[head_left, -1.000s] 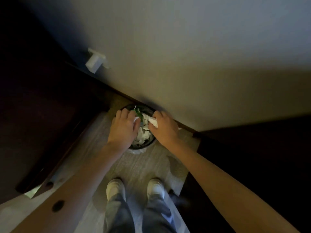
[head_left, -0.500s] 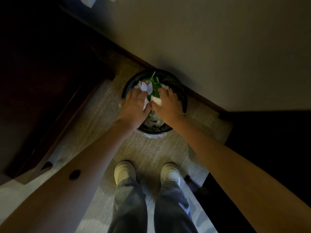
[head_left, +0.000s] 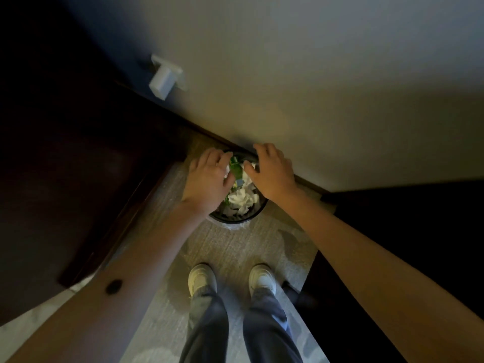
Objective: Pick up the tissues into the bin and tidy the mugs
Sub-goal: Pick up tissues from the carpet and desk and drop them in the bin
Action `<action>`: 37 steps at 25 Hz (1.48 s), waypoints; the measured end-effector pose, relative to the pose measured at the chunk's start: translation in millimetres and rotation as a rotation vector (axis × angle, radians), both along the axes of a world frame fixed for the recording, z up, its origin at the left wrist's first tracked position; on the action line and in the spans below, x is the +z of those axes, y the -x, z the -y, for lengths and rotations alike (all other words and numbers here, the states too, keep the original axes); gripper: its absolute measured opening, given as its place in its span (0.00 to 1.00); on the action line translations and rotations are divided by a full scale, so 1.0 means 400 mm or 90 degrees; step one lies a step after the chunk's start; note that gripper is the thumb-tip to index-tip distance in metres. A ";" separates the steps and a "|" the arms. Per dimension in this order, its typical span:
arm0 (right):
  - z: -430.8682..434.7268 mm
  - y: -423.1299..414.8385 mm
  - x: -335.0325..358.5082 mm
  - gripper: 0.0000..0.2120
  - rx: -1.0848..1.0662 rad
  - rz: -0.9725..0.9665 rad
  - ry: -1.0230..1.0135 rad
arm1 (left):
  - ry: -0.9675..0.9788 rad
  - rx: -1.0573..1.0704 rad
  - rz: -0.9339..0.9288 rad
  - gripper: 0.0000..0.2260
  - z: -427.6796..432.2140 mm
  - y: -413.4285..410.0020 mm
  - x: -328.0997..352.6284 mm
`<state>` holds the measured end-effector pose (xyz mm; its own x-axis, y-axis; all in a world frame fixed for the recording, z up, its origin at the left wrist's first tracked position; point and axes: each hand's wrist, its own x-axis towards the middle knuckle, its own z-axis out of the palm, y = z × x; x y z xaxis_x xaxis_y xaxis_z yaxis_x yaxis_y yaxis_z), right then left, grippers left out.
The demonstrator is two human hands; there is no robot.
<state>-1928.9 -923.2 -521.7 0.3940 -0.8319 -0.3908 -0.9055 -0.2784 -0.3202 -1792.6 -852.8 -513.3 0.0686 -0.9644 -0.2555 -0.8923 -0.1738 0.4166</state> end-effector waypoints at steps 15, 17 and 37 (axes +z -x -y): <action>-0.062 0.211 0.670 0.22 -0.128 -0.020 0.129 | 0.188 -0.172 0.032 0.14 0.011 0.080 0.619; -0.089 0.226 0.713 0.22 -0.150 -0.030 0.140 | 0.199 -0.193 0.020 0.13 0.007 0.100 0.651; -0.235 -0.149 -0.142 0.24 0.105 -0.037 0.111 | 0.037 -0.001 0.081 0.15 -0.345 -0.226 -0.266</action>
<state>-1869.4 -829.1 -578.4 0.5109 -0.8151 -0.2732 -0.8589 -0.4704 -0.2026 -1702.3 -714.7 -619.7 0.0952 -0.9774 -0.1889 -0.9386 -0.1514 0.3099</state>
